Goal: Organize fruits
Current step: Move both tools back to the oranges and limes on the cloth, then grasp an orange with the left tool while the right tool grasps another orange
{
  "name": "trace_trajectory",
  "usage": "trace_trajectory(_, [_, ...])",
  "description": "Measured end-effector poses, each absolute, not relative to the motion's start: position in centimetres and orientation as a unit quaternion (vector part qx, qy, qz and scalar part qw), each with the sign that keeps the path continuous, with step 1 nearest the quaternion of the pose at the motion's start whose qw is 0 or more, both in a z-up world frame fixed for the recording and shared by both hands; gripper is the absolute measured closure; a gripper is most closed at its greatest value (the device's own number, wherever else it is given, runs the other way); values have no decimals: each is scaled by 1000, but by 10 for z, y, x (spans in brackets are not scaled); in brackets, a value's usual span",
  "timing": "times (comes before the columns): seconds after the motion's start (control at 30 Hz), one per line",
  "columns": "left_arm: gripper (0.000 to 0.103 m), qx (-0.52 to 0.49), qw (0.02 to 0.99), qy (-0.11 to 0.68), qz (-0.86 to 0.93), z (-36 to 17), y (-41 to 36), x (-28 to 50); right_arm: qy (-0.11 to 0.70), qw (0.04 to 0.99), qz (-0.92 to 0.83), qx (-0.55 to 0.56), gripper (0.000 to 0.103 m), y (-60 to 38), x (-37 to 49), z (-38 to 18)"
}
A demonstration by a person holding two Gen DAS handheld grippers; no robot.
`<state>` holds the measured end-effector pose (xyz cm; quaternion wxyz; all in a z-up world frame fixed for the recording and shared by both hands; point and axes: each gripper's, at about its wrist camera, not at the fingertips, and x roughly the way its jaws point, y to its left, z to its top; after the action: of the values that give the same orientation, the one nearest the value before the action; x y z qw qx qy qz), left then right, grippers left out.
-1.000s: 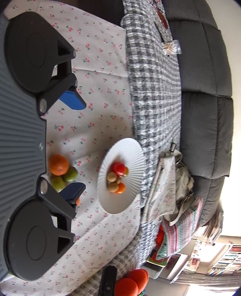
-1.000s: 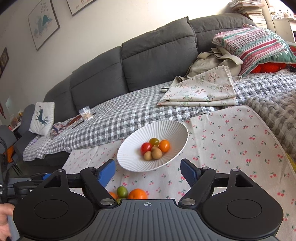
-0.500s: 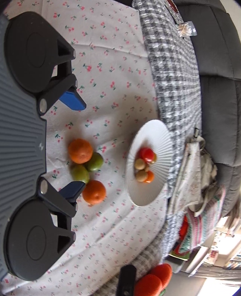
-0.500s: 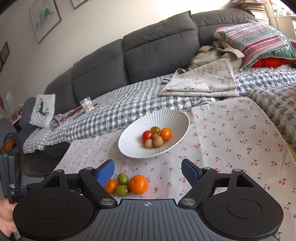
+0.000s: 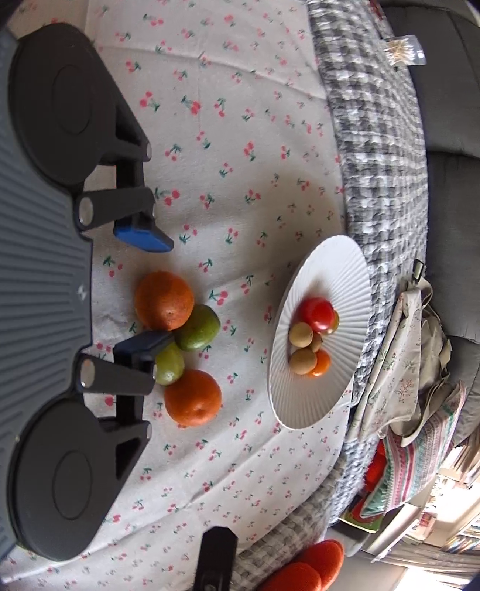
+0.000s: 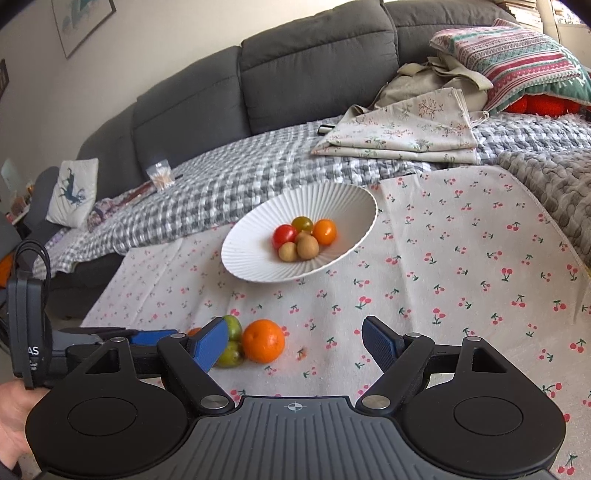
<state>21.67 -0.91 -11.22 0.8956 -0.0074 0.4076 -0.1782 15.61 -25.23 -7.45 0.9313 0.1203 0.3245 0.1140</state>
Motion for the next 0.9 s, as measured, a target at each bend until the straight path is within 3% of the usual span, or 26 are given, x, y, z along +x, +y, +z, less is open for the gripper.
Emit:
trace_trajectory(0.1, [70, -27, 894, 409, -184, -111, -7, 218, 328, 930, 111, 121, 22, -252, 159, -77])
trace_trajectory(0.6, [72, -76, 891, 425, -144, -105, 19, 216, 385, 905, 129, 123, 24, -225, 203, -118])
trace_trajectory(0.7, [72, -86, 893, 419, -143, -101, 23, 215, 386, 904, 135, 125, 31, -220, 210, -121])
trace_trajectory(0.9, [72, -88, 893, 419, -140, -98, 25, 213, 391, 898, 154, 130, 56, -211, 220, -128])
